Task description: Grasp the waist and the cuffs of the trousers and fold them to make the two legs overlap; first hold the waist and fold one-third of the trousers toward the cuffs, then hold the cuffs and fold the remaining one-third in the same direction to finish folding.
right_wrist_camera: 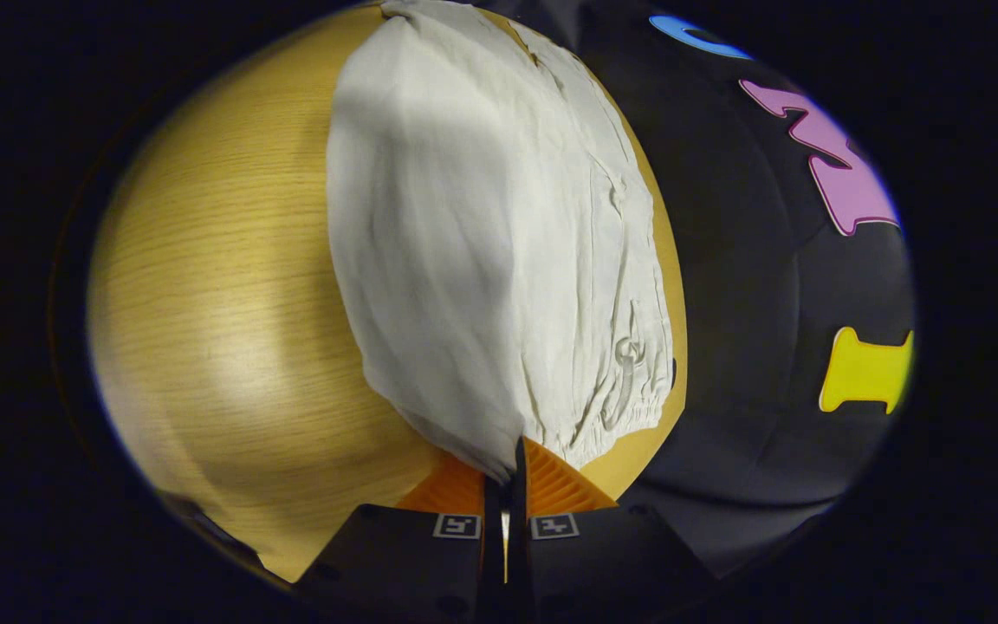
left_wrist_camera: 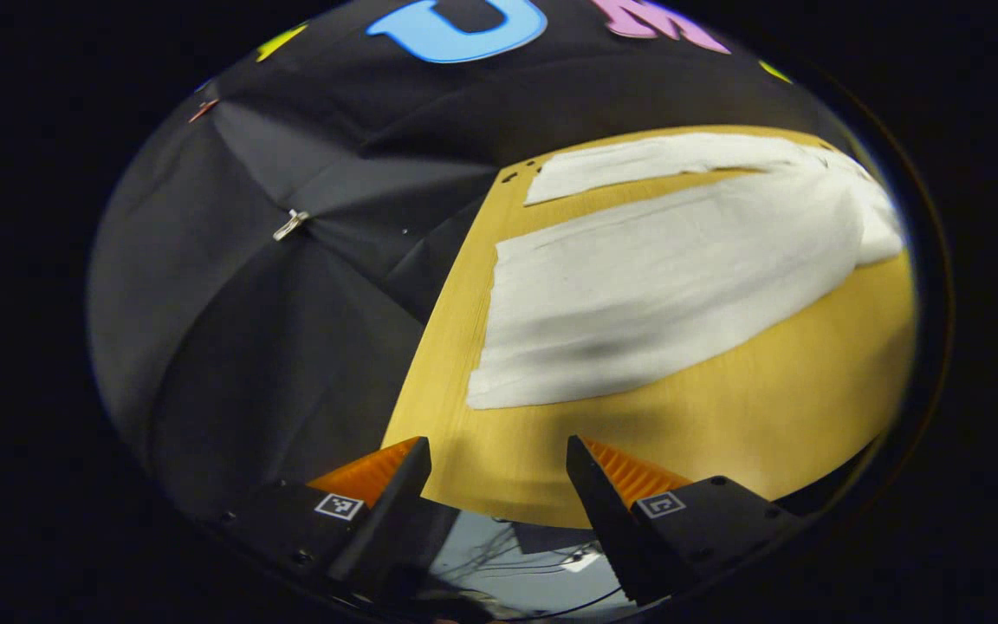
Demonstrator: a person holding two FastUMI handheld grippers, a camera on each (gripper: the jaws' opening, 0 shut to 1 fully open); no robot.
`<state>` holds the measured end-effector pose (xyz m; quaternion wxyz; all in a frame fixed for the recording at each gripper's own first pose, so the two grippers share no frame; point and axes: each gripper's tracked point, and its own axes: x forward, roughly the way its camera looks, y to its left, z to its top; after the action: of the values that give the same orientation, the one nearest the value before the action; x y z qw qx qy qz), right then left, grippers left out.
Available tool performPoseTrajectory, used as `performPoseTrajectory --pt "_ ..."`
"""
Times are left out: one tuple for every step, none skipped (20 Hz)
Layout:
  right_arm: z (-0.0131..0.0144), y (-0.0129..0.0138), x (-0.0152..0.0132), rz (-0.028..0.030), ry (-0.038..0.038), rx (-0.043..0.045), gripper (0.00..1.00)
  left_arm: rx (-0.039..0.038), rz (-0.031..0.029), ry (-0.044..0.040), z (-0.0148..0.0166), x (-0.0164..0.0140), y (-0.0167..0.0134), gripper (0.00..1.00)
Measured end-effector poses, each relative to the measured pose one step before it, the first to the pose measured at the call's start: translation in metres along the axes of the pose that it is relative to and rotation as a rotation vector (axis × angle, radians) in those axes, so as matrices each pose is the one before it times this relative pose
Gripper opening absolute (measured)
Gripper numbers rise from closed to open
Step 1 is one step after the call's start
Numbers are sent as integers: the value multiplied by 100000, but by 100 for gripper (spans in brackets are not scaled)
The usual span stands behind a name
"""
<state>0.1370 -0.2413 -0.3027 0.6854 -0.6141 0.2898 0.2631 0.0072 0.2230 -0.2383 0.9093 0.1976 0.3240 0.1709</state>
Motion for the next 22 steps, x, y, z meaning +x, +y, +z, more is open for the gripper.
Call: performPoseTrajectory --pt "-106 -132 123 2223 210 1868 6 6558 -1336 -29 178 783 335 98" --pt "82 -31 63 1565 -518 510 5 7416 -1417 195 23 430 14 98" --pt "68 73 -76 784 -479 -723 5 8674 -1004 388 116 557 101 98" --pt "-75 -18 -47 279 -427 -1398 6 8874 -763 258 191 575 156 98" --pt "-96 31 -14 -125 156 -418 5 8022 -154 16 -14 676 577 98" --pt "-75 16 -71 -100 1127 580 5 6569 -43 -276 -221 483 819 98" --pt "1 -75 102 125 804 516 6 5397 -534 63 125 628 327 100" --pt "92 2 -25 148 158 500 5 5821 -1216 -123 -77 467 278 99" --pt "-41 27 28 90 -139 165 5 7196 -1802 -647 298 440 65 97" --pt "85 -28 -11 -29 -156 -211 5 9074 -1402 -1646 522 246 132 96" --pt "-31 15 -11 -90 -62 -381 5 10202 -902 -2337 602 319 94 94" --pt "48 -8 -5 -144 -83 -477 5 9243 234 -1213 509 318 293 93" --pt "58 -1 -29 -141 -127 -379 5 5460 1052 -973 432 338 380 91" --pt "27 -13 -23 -277 -41 -91 5 1865 -242 -831 286 369 215 91" --pt "8 20 36 -165 74 94 5 -826 -1410 -298 98 316 -35 90" --pt "-15 -36 -18 -78 122 50 5 -1050 -1576 -308 83 308 96 88" --pt "5 -23 94 46 169 -2 6 -129 -1047 -397 288 422 233 83" --pt "-22 -6 -18 38 167 39 5 637 -1664 -514 128 314 257 81" --pt "73 56 -91 76 133 5 5 1407 -1297 -321 296 303 118 77" --pt "54 19 -52 46 81 -17 5 1036 -2115 147 251 455 130 78" --pt "-69 -26 72 93 162 71 5 -47 -1577 -285 211 301 -124 59" --pt "34 -12 -28 43 67 97 5 -368 -339 -547 321 285 254 51"
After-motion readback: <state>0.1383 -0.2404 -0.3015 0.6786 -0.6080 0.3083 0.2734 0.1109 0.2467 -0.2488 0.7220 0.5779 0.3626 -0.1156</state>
